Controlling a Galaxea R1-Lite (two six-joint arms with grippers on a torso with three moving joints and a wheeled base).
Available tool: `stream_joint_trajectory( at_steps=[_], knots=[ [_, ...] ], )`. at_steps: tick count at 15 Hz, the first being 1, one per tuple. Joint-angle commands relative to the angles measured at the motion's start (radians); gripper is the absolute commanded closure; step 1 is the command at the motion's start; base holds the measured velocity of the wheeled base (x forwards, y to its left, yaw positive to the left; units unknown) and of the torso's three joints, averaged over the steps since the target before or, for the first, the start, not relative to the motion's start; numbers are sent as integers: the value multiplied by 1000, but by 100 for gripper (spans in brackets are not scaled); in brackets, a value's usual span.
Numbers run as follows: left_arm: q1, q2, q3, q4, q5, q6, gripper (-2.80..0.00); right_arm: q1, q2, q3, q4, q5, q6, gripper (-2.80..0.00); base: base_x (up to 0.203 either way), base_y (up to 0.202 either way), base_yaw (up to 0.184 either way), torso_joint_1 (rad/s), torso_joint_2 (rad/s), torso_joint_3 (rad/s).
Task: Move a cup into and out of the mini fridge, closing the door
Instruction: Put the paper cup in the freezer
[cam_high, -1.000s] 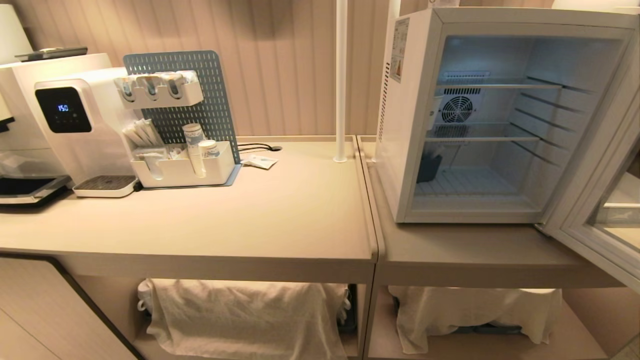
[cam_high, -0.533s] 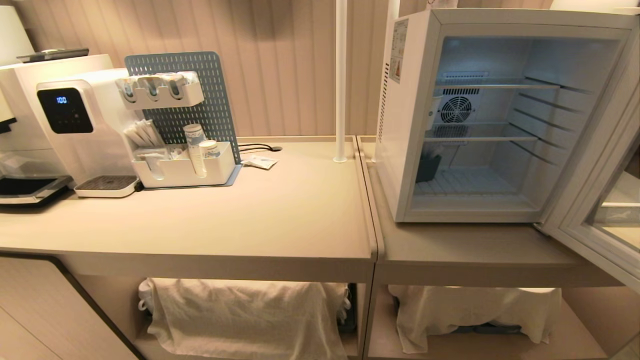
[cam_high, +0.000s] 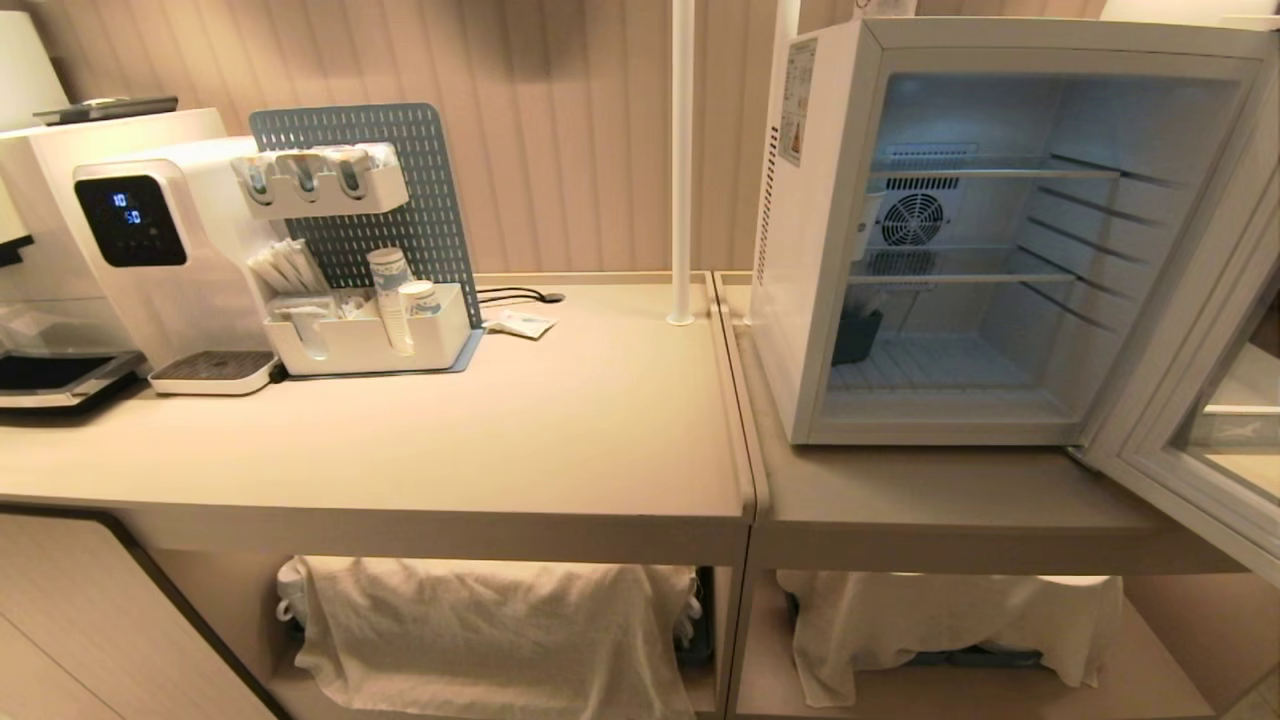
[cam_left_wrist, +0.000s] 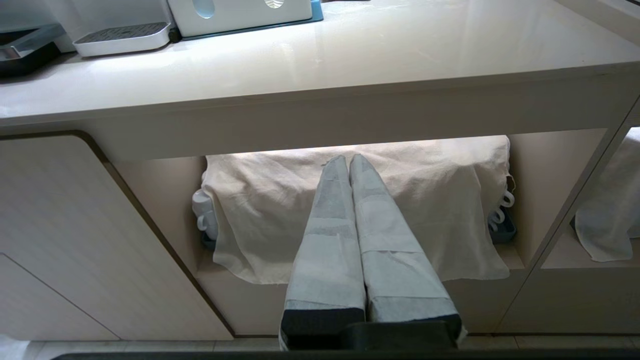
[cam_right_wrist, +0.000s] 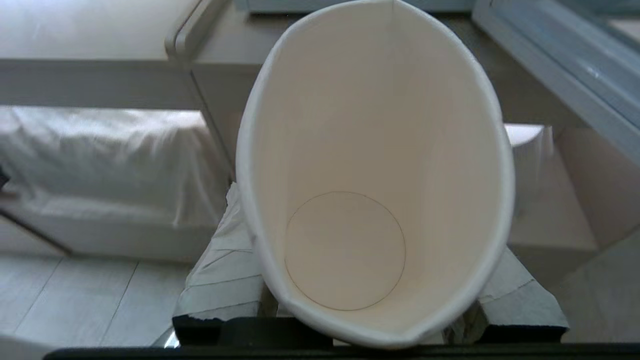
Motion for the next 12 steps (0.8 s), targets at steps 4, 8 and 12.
stream_joint_trajectory(
  at_steps=[4,8,12],
  knots=[
    [0,0,0,0,0,0,0,11,494,-290,91,57,97,0,0,0,0,0,0,0],
    [0,0,0,0,0,0,0,43,863,-480,106,116,157,0,0,0,0,0,0,0],
    [0,0,0,0,0,0,0,54,1180,-622,28,235,167,0,0,0,0,0,0,0]
  ],
)
